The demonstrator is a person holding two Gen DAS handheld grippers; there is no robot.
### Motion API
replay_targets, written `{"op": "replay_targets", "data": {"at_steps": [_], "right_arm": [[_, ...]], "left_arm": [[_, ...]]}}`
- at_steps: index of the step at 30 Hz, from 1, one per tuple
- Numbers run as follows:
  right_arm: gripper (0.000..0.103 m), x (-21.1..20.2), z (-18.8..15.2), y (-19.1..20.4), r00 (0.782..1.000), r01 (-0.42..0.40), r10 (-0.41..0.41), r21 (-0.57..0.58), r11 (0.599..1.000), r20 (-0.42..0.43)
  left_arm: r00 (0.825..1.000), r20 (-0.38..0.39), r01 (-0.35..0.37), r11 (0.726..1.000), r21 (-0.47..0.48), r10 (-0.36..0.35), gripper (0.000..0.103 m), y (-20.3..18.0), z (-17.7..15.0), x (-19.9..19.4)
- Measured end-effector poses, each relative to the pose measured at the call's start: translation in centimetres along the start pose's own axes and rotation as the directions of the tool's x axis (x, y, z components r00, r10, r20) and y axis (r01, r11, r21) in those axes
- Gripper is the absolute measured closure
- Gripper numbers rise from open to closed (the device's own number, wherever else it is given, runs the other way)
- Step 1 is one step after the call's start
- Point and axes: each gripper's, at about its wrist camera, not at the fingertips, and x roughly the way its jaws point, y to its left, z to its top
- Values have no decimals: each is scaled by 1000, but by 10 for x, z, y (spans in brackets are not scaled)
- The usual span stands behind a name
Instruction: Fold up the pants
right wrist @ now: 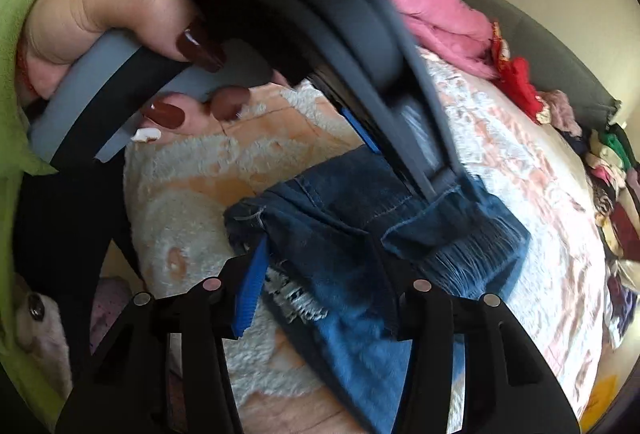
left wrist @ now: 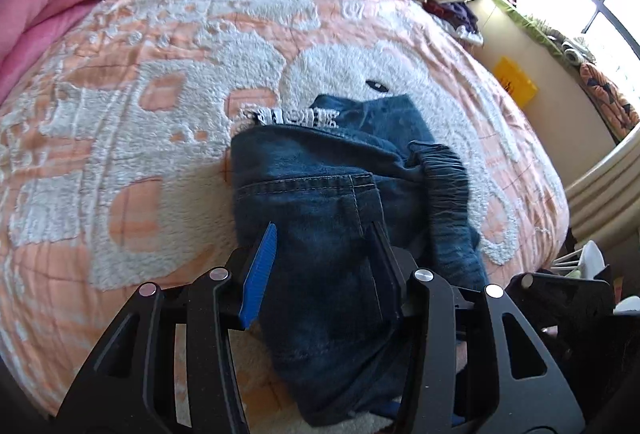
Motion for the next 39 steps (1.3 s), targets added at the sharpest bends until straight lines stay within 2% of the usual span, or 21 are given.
{"op": "replay_targets", "data": {"at_steps": [1, 5, 8, 11, 16, 23, 25, 28, 29, 30, 36, 39], "right_arm": [[89, 4, 0, -2, 999, -51, 51, 6, 999, -1], [94, -10, -7, -1, 991, -134, 134, 24, 991, 1], [95, -11, -25, 4, 987, -161, 162, 29, 986, -15], [94, 0, -39, 8, 990, -136, 138, 47, 990, -42], [91, -6, -41, 4, 989, -144, 145, 107, 984, -4], [72, -34, -42, -1, 989, -147, 140, 195, 970, 54], [63, -41, -42, -4, 989, -145, 134, 226, 963, 66], [44, -53, -42, -12, 991, -125, 107, 275, 953, 82], [36, -59, -42, -16, 992, -115, 91, 295, 949, 92], [32, -62, -42, -19, 992, -107, 80, 305, 946, 99], [13, -93, -42, -43, 988, -25, -37, 390, 921, 151], [9, -105, -42, -50, 982, 17, -95, 419, 908, 166]], "left_arm": [[1000, -7, -4, 1000, -1, 4, 65, 1, 1, 5], [1000, -11, -8, 1000, -5, 8, 65, 5, 2, 14], [1000, -6, 1, 1000, -11, -2, 64, 7, 3, 17], [1000, 4, 8, 1000, -22, -8, 64, 8, 2, 18], [1000, 25, 8, 1000, -22, -8, 61, 6, -2, 11], [997, 77, -6, 1000, -28, 8, 51, 3, -7, -12], [996, 93, -11, 1000, -27, 13, 49, 2, -8, -19], [992, 122, -29, 999, -24, 32, 42, 0, -11, -32], [991, 129, -34, 999, -22, 36, 40, 0, -12, -37], [990, 137, -37, 999, -22, 39, 36, 0, -13, -40], [981, 184, -57, 998, -26, 61, 26, 0, -18, -63], [974, 213, -78, 997, -17, 79, 23, -3, -21, -76]]}}
